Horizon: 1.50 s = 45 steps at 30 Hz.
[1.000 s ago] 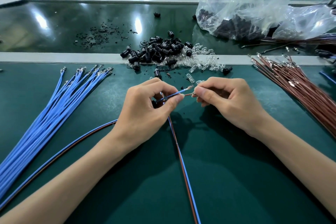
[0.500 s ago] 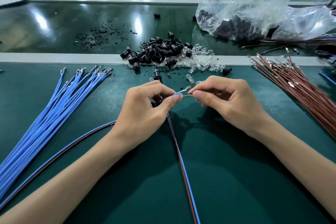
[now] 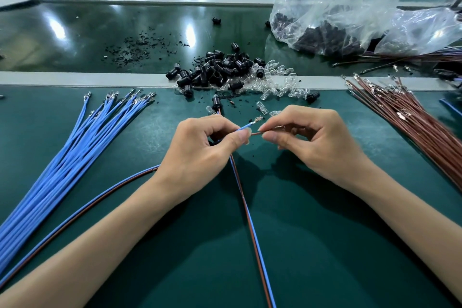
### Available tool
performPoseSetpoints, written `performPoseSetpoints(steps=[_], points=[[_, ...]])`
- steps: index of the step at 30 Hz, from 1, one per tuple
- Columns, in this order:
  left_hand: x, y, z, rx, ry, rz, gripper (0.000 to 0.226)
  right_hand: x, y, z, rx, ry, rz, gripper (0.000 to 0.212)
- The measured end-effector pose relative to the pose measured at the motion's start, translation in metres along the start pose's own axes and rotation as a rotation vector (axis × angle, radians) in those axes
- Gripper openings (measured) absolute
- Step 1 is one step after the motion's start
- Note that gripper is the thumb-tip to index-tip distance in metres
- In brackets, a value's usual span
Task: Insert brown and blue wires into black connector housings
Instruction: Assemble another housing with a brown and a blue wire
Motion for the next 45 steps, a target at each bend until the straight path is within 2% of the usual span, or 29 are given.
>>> performPoseSetpoints(steps=[6,11,16,19,30,35,42,45], points=[[-0.001,0.0,0.0,-0.007,0.0,-0.001,0.02,0.0,0.0,0.001,0.037,-0.021,0.008,0.007],[-0.001,-0.001,0.0,-0.009,0.001,-0.017,0.02,0.0,0.001,0.006,0.2,-0.11,-0.001,0.01],[-0.001,-0.002,0.002,0.003,-0.021,-0.058,0.02,0.002,0.007,0.011,0.291,-0.161,0.074,0.009],[-0.001,-0.003,0.002,0.007,-0.029,-0.073,0.021,0.0,0.003,0.01,0.312,-0.164,0.01,0.01],[-0.001,-0.004,0.001,0.009,-0.028,-0.087,0.023,-0.001,-0.001,0.001,0.24,-0.091,-0.088,0.027],[-0.001,-0.003,0.001,0.005,-0.025,-0.083,0.024,-0.001,-0.003,0.002,0.13,-0.092,-0.063,0.016],[-0.001,-0.004,-0.001,0.031,-0.047,-0.074,0.02,-0.002,-0.003,0.007,0.154,-0.161,-0.037,0.005],[-0.001,-0.004,-0.001,0.043,-0.061,-0.069,0.017,-0.002,-0.004,0.008,0.161,-0.163,-0.053,0.009]])
Point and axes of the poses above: each hand's wrist, its own x-axis towards the middle knuckle, its own y-axis out of the back of the hand, z = x × y, the point moved 5 cm from there along x, towards the middle knuckle, and after that the axes turned 9 degrees about -x, right-handed, at the moved point
